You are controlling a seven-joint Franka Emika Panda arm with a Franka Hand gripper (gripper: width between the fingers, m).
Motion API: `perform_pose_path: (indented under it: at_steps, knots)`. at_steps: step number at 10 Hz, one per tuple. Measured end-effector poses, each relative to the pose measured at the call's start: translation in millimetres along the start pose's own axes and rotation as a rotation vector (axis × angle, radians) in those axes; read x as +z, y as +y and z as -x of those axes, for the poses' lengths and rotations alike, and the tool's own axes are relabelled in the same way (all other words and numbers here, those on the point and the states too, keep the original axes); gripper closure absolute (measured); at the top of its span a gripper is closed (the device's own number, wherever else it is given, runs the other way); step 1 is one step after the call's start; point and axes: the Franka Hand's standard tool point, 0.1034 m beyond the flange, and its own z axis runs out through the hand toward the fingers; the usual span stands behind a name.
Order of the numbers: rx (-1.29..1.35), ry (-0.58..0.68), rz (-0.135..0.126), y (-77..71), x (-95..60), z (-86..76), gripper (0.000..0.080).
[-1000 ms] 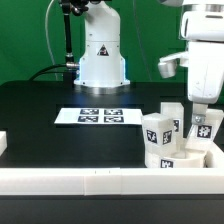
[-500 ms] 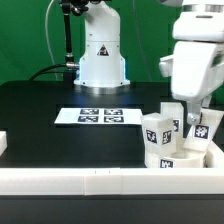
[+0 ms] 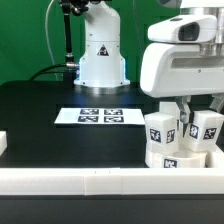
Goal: Assemble stool
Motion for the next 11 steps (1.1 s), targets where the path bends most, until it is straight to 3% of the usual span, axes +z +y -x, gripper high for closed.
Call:
perform_pose_path:
  at_steps: [6,11]
  knots:
    - [0.374,0.013,-0.021,-0.4,0.5,-0.4,0.0463]
    - [0.919,0.001,-0.065,-0.3,1.3,0.1,0.0463]
